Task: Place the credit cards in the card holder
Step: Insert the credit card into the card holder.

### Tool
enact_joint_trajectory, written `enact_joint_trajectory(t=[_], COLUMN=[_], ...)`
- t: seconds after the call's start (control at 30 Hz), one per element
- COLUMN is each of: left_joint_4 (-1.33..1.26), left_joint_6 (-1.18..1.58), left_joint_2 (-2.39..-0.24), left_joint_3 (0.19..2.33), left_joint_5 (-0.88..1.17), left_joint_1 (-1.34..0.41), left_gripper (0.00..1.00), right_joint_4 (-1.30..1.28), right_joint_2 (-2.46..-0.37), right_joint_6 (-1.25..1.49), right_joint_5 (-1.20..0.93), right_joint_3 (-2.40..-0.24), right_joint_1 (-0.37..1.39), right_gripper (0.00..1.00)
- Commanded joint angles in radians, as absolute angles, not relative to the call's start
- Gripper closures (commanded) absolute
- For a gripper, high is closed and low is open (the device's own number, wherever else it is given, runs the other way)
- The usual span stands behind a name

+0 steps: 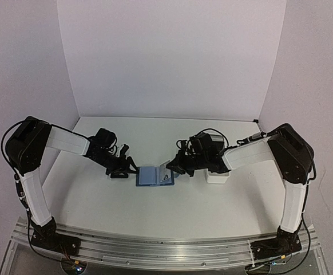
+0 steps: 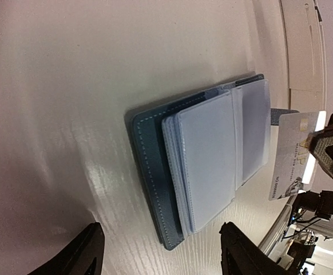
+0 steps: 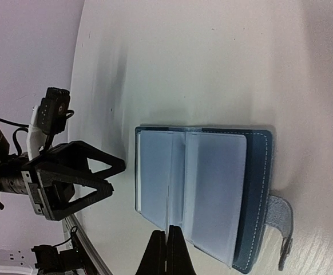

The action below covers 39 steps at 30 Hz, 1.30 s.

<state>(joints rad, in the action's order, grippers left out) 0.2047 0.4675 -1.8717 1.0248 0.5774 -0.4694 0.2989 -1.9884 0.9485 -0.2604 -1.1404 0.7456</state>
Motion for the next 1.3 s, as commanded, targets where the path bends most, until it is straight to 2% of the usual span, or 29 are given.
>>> enact_joint_trajectory(t=[0.0,0.33,0.83,1.27], left_joint_4=[0.185,0.181,0.180,0.196], left_joint_6=[0.521,0.554,0.565,0.570], left_joint_2=[-1.930,-1.985,-2.017,-2.037], left_joint_3=[1.002,1.001,1.001,1.013], left_joint_5=[0.585,0.550,0.537,0.526], left_joint_1=[-0.498,-0.497,-0.499,-0.500], left_gripper=[0.32,0.50,0.61,0.65], right_joint_4=[0.514,0.665,0.751,0.833], right_joint_2=[-1.977,-2.079,-2.169,-2.204], right_joint_6=[0.953,0.983,0.992,1.047], right_joint_5=[-0.233,-0.219,-0.232,-0.268], right_joint_3=[-1.119,-1.086,-1.090,-1.089], right_joint_1=[0.742,0.742,0.743,0.742], right_gripper=[1.00,1.00,1.00,1.00])
